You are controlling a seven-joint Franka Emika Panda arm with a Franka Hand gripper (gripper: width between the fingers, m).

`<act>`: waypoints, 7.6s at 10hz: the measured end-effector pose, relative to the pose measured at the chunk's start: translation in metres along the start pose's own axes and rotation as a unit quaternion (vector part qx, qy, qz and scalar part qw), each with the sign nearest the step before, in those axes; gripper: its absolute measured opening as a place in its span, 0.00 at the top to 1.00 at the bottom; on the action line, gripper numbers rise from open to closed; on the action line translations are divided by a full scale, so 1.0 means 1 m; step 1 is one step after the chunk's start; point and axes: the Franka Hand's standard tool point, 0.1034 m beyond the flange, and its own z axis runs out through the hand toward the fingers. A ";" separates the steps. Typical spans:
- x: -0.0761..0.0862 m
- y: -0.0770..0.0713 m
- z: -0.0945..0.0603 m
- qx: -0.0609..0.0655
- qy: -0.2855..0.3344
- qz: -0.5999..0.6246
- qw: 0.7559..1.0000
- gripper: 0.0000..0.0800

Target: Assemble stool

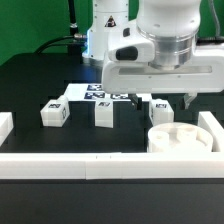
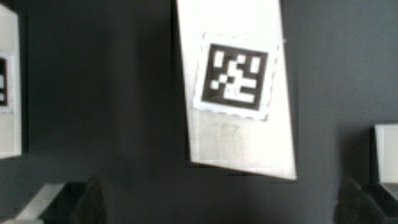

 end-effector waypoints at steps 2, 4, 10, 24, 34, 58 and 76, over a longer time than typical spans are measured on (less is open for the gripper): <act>-0.004 0.001 0.002 0.000 -0.060 -0.004 0.998 0.19; -0.007 0.000 0.005 -0.002 -0.116 -0.005 0.993 0.19; -0.014 0.000 0.028 -0.009 -0.291 -0.011 0.957 0.19; -0.017 -0.004 -0.008 -0.007 -0.307 -0.033 0.951 0.59; 0.014 -0.007 -0.067 0.008 -0.046 -0.057 0.997 0.59; 0.073 -0.047 -0.095 -0.076 0.382 -0.281 0.877 0.59; 0.075 -0.044 -0.070 -0.076 0.419 -0.282 0.860 0.23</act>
Offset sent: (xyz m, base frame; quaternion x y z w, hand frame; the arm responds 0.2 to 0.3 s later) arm 0.0022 0.0084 -0.0002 0.0174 -0.1850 -0.0076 0.9826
